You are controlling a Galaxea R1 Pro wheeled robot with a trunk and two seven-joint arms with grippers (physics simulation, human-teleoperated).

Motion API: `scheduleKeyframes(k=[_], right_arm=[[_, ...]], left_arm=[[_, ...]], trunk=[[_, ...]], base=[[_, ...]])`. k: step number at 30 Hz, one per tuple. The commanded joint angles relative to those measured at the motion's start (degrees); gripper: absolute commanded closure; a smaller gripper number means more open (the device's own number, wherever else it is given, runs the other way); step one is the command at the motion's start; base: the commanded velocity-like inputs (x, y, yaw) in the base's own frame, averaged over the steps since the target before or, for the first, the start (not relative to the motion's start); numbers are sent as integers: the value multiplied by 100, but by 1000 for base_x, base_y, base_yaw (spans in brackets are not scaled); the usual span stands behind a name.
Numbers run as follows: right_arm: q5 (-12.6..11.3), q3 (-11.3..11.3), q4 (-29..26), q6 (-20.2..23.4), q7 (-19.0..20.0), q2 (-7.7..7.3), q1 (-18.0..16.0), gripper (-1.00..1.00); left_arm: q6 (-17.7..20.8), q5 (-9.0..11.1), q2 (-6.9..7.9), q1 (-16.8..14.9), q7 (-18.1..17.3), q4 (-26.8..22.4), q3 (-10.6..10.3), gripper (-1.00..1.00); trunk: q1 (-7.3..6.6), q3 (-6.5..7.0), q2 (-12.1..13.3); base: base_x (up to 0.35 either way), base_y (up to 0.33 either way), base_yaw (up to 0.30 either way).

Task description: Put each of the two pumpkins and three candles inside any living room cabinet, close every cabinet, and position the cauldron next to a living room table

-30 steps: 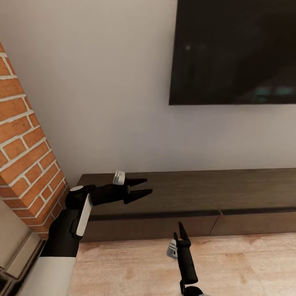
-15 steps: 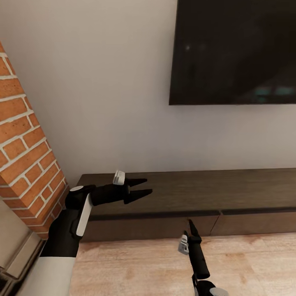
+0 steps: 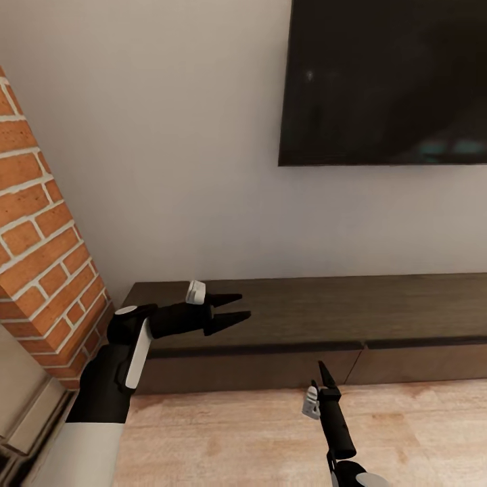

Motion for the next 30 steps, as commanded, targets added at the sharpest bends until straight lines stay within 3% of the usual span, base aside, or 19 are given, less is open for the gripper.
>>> scheduleKeyframes(k=[1, 30], right_arm=[[0, 0, 0, -2, 0, 5, -1, -100], [-8, -53, 0, -98, -8, 43, 0, -100]], left_arm=[[0, 0, 0, 0, 0, 0, 0, -100], [0, 0, 0, 0, 9, 0, -9, -100]], trunk=[[23, -18, -42], [659, -539, -1205]], base=[[0, 0, 0], [0, 0, 0]])
